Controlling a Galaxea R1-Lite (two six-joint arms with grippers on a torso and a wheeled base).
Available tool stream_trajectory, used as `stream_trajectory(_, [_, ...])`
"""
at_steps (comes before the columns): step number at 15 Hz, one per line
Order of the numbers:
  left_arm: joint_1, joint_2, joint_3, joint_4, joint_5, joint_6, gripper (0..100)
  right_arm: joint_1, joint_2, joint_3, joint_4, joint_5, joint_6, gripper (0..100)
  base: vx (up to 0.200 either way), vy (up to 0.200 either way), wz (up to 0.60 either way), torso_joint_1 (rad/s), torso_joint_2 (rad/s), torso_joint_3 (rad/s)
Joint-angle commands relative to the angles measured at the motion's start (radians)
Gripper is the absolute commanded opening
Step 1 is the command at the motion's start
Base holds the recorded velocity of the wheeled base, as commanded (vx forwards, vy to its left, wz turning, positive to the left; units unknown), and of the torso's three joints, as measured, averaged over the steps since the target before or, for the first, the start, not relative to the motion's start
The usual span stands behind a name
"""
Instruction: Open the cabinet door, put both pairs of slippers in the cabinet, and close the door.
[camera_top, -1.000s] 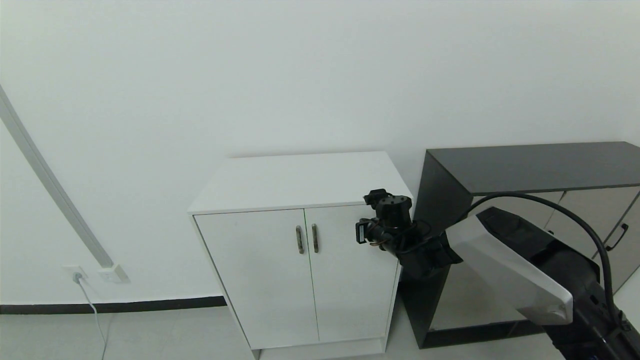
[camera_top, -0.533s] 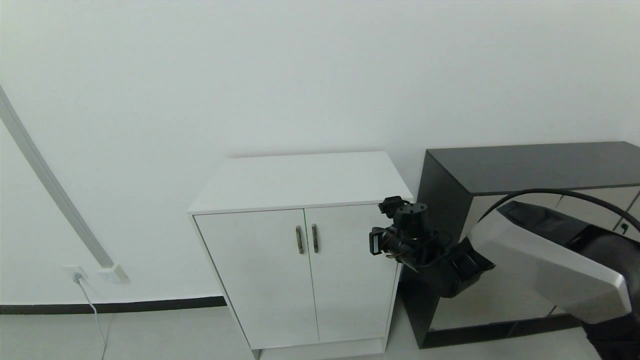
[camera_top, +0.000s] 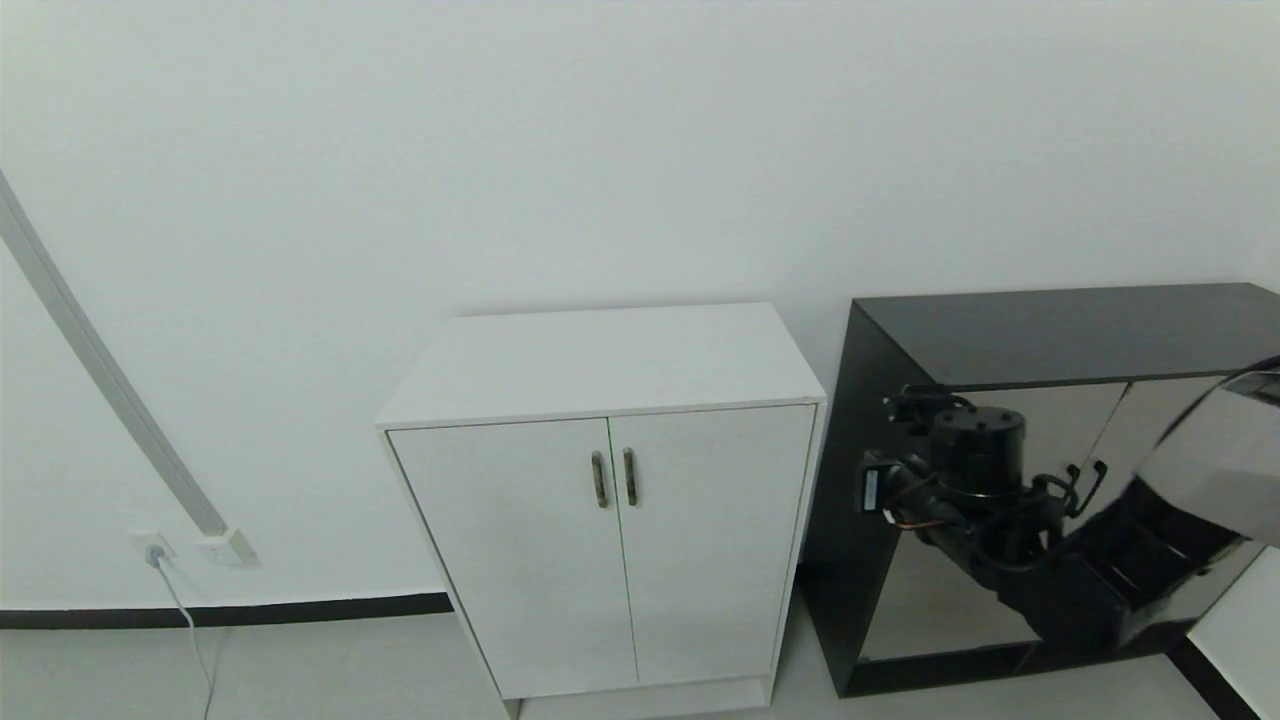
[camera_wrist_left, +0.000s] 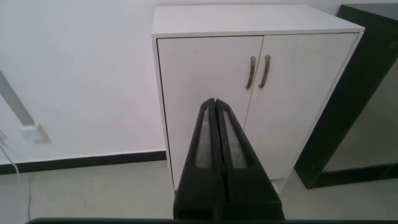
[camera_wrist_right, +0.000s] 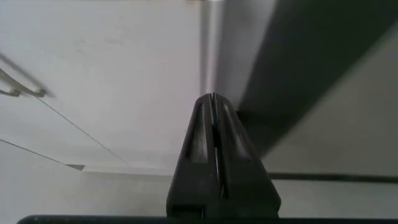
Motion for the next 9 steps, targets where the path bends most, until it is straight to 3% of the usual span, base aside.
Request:
stream_trajectory(1, [0.0,0.001,0.0,0.0,0.0,0.0,0,-0.069,-0.272,0.234,-0.018,-0.011,-0.002,0,0.0,0.0,0.0,0.0,0.0,0.0])
stream_trajectory(3, [0.0,0.001,0.0,0.0,0.0,0.0,0,-0.12,-0.467,0.41,-0.012,-0.012,-0.004,0,0.0,0.0,0.0,0.0,0.0,0.0])
stream_trajectory(6, [0.0,0.001,0.0,0.0,0.0,0.0,0,-0.223,-0.72,0.563,0.034,-0.004,-0.005,0,0.0,0.0,0.0,0.0,0.0,0.0])
stream_trajectory(9, [0.0,0.001,0.0,0.0,0.0,0.0,0,-0.264,-1.028,0.582,0.307,0.022,-0.01,0,0.0,0.0,0.0,0.0,0.0,0.0])
